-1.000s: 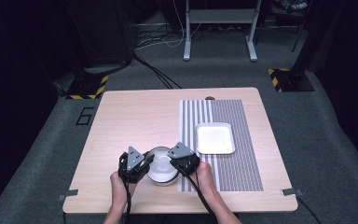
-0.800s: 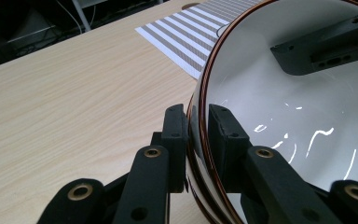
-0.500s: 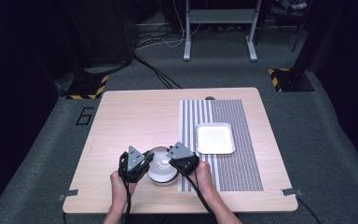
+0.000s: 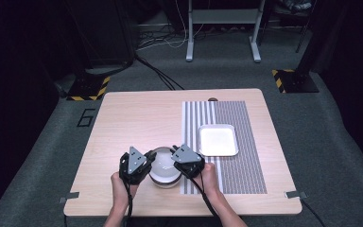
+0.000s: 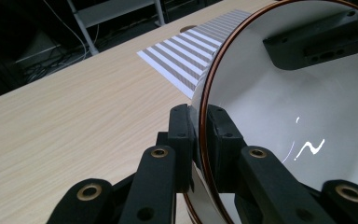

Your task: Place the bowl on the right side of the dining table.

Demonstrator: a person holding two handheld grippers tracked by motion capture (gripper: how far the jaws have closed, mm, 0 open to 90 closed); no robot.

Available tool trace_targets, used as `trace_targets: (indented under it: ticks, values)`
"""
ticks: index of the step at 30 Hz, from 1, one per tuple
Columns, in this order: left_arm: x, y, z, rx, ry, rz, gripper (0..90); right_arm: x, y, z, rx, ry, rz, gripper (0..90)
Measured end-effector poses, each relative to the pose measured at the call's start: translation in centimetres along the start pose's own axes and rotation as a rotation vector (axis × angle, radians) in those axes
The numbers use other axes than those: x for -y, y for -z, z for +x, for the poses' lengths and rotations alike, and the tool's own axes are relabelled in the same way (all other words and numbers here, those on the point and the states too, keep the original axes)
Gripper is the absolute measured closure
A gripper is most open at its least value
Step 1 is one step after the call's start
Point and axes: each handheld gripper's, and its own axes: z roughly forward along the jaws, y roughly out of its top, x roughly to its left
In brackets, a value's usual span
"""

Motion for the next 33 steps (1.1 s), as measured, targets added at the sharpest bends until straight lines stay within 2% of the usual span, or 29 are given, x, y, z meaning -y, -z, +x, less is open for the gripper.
trace_targets:
  ticks: [14, 21, 33]
  values:
    - [-1.8, 0.4, -0.7, 0.009, -0.022, -0.037, 81.4, -0.7, 1.9, -1.0, 0.035, 0.014, -0.041, 82.1]
    - [-2.6, 0.3, -1.0, 0.016, -0.040, -0.039, 81.3, -0.7, 2.4, -1.4, 0.044, -0.002, -0.049, 82.1]
    - [-3.5, -0.2, -1.3, 0.031, -0.038, -0.052, 81.4, -0.7, 3.0, -2.1, 0.068, -0.010, -0.055, 82.0]
